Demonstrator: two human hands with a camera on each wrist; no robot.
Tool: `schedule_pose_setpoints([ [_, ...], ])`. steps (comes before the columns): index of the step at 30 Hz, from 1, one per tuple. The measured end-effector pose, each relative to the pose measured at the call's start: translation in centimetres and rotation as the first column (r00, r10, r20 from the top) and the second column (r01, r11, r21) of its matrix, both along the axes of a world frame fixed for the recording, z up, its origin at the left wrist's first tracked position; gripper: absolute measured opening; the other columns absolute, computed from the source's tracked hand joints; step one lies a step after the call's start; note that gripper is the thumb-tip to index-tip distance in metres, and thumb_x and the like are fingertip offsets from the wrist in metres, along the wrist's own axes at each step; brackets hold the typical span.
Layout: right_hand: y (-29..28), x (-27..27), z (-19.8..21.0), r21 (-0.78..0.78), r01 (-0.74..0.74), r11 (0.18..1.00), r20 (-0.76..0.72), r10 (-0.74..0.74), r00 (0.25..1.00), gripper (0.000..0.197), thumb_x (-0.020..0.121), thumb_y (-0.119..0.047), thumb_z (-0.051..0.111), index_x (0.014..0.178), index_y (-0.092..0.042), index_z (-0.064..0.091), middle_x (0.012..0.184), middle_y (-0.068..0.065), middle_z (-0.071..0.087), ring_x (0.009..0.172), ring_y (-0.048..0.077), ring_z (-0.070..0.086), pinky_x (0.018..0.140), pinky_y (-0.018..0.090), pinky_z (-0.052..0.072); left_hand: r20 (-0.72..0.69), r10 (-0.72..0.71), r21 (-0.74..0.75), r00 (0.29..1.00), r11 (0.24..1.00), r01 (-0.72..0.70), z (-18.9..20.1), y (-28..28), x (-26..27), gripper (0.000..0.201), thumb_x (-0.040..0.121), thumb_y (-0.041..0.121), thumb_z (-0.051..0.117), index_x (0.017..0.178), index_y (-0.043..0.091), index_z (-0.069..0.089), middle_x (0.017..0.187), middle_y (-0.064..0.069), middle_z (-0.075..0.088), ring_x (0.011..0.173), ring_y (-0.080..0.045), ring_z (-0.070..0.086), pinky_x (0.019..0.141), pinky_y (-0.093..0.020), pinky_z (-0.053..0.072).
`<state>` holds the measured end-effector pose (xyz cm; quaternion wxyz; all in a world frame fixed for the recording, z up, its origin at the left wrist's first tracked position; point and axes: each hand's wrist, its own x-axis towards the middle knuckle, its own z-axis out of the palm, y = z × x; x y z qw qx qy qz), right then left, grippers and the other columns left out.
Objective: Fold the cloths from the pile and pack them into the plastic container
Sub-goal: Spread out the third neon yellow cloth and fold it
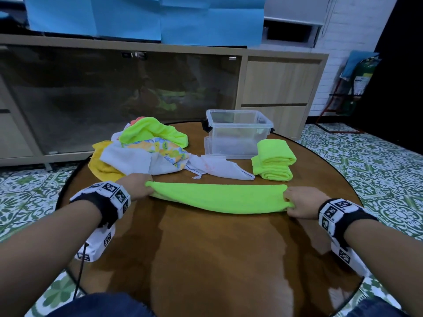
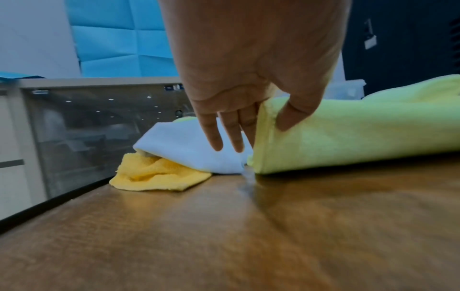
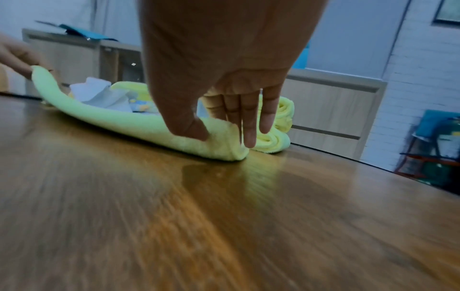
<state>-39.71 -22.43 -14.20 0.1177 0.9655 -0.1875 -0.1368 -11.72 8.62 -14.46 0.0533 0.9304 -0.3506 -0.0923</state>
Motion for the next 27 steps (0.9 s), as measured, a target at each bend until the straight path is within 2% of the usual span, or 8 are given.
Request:
schedule_pose_setpoints([
  [3,-0.7,-0.1,0.7,0.138,0.156,0.978,0.207,-0.182,0.961,0.026,0.091,-0.033,0.049,0.104,-0.012,0.057,0.106,0.007,0.060,0.086,0.019,0.053,0.071,0.029,0.044,-0.061,0.067,-0.146,0.996,0.986,-0.076,1.3,0.4,0.5,0.029,0.092,0.033,0.048,0.093,0.006,0.057,0.093,-0.010,0.055,0.086,-0.022,0.046,0.071,-0.026,0.031],
  [6,-1.4,0.2,1.9,0.483,0.185,0.856,0.510,-0.447,0.735,0.028,0.093,-0.022,0.052,0.112,-0.003,0.059,0.105,0.016,0.061,0.089,0.023,0.052,0.072,0.030,0.039,-0.213,0.139,-0.377,0.967,0.901,-0.213,2.4,0.4,1.4,0.022,0.096,0.022,0.047,0.095,0.002,0.057,0.090,-0.011,0.053,0.089,-0.024,0.046,0.075,-0.028,0.033],
  [9,-1.8,1.2,2.8,0.730,0.111,0.674,0.548,-0.675,0.495,0.035,0.098,-0.019,0.044,0.122,0.007,0.051,0.120,0.023,0.056,0.100,0.024,0.050,0.082,0.033,0.039,-0.429,0.126,-0.581,0.895,0.719,-0.380,3.4,0.3,2.3,0.014,0.090,0.021,0.050,0.079,0.014,0.051,0.081,-0.010,0.052,0.076,-0.023,0.050,0.072,-0.034,0.042],
  [12,-1.5,2.3,2.7,0.780,0.135,0.611,0.514,-0.749,0.417,0.040,0.101,-0.024,0.038,0.123,0.008,0.045,0.113,0.025,0.055,0.101,0.032,0.052,0.083,0.039,0.040,-0.451,0.140,-0.602,0.882,0.681,-0.416,3.6,-0.2,1.8,0.027,0.098,0.015,0.043,0.072,0.023,0.047,0.081,-0.003,0.055,0.077,-0.024,0.056,0.075,-0.036,0.050],
  [14,-1.1,2.9,2.2,0.769,0.173,0.615,0.512,-0.756,0.408,0.040,0.102,-0.024,0.034,0.126,0.007,0.039,0.094,0.020,0.053,0.091,0.030,0.050,0.074,0.035,0.035,-0.322,0.212,-0.573,0.923,0.732,-0.369,3.1,-1.0,1.5,0.021,0.100,0.019,0.039,0.088,0.015,0.056,0.105,-0.017,0.061,0.102,-0.034,0.057,0.091,-0.040,0.045],
  [17,-0.8,2.9,2.1,0.697,0.281,0.660,0.506,-0.730,0.459,0.038,0.102,-0.024,0.031,0.129,0.004,0.036,0.096,0.020,0.049,0.096,0.036,0.053,0.074,0.037,0.036,-0.202,0.324,-0.502,0.924,0.776,-0.382,2.2,-1.4,0.8,0.039,0.102,0.022,0.033,0.120,-0.011,0.043,0.120,-0.034,0.052,0.114,-0.043,0.050,0.090,-0.040,0.038],
  [22,-0.3,1.8,1.8,0.392,0.421,0.818,0.397,-0.564,0.724,0.036,0.103,-0.027,0.026,0.131,-0.006,0.034,0.097,0.019,0.059,0.080,0.029,0.053,0.066,0.035,0.043,0.012,0.293,-0.274,0.956,0.921,-0.279,0.1,-0.4,0.5,0.038,0.103,0.026,0.025,0.116,-0.007,0.040,0.108,-0.031,0.057,0.099,-0.041,0.056,0.069,-0.036,0.035],
  [27,0.0,2.2,1.1,0.222,0.463,0.858,0.288,-0.512,0.809,0.034,0.103,-0.028,0.019,0.128,-0.008,0.031,0.070,0.004,0.049,0.069,0.022,0.053,0.060,0.032,0.041,0.038,0.271,-0.131,0.962,0.956,-0.264,-1.6,-0.6,0.7,0.037,0.104,0.027,0.024,0.113,-0.004,0.042,0.109,-0.027,0.057,0.099,-0.037,0.057,0.072,-0.035,0.037],
])
